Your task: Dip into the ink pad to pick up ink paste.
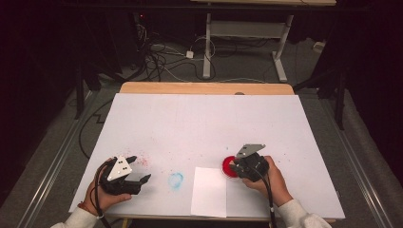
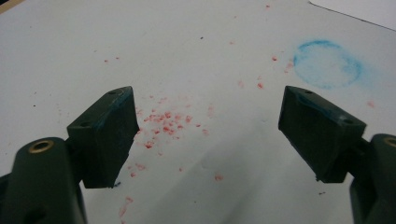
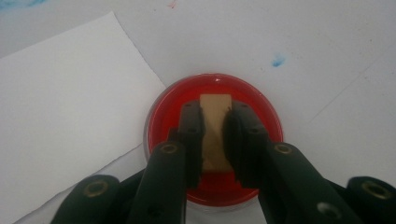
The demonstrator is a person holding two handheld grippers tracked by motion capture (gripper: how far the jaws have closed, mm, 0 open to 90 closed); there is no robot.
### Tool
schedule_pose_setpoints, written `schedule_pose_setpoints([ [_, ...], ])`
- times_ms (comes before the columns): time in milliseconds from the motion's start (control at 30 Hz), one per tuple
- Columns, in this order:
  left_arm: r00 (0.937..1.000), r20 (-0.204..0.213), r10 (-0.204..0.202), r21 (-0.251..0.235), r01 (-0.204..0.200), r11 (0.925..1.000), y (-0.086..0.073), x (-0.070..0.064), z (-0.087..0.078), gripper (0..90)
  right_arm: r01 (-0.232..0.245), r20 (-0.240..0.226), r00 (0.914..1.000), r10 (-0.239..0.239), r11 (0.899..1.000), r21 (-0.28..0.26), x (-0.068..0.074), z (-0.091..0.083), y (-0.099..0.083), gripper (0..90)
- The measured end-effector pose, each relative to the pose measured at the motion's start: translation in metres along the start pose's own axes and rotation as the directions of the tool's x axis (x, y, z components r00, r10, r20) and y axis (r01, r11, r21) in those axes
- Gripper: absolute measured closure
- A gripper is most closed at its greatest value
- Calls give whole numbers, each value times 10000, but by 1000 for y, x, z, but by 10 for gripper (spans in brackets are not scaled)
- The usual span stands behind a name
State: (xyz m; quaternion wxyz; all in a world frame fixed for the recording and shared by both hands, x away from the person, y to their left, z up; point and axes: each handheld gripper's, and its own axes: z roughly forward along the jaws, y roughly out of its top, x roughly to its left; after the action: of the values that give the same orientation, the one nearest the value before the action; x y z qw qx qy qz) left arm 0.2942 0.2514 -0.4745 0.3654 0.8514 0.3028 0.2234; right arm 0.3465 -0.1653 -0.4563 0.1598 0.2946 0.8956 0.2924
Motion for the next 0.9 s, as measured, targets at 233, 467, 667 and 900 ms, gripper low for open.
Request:
schedule_pose_setpoints([
  [233,10000,32,-16,-4,16,10000,0,0,1,190,196,90,9998,-194,9996,-218,1,-8,6,767],
  [467,10000,20,-53,10,53,10000,0,1,1,190,49,155,9999,-31,9929,-1188,1,-40,17,766],
  [667,10000,32,-34,-2,34,10000,0,0,1,190,302,330,9992,-245,9825,-1837,3,-65,22,767],
  [900,10000,52,-14,-42,14,10000,1,0,1,189,332,573,9982,-201,9707,-2380,3,-83,25,766],
])
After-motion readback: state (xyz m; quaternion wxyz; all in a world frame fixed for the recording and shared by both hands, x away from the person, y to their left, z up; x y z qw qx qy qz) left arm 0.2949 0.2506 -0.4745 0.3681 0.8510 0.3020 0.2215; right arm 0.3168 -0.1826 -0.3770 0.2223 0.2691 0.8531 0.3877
